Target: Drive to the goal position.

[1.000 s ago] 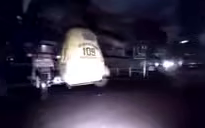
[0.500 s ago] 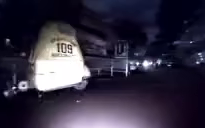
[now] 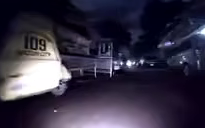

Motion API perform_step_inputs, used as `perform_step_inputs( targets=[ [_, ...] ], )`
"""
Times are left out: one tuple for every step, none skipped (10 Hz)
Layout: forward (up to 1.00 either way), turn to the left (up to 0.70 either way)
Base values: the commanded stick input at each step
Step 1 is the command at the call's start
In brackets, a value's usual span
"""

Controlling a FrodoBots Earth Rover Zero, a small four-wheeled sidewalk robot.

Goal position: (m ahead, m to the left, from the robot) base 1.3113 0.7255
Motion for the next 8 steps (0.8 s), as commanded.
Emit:
perform_step_inputs(
  targets=[
    [0.5, -0.08],
    [0.5, -0.26],
    [0.5, 0.0],
    [0.5, 0.0],
    [0.5, 0.0],
    [0.5, 0.09],
    [0.5, 0.27],
    [0.5, 0.27]
  ],
)
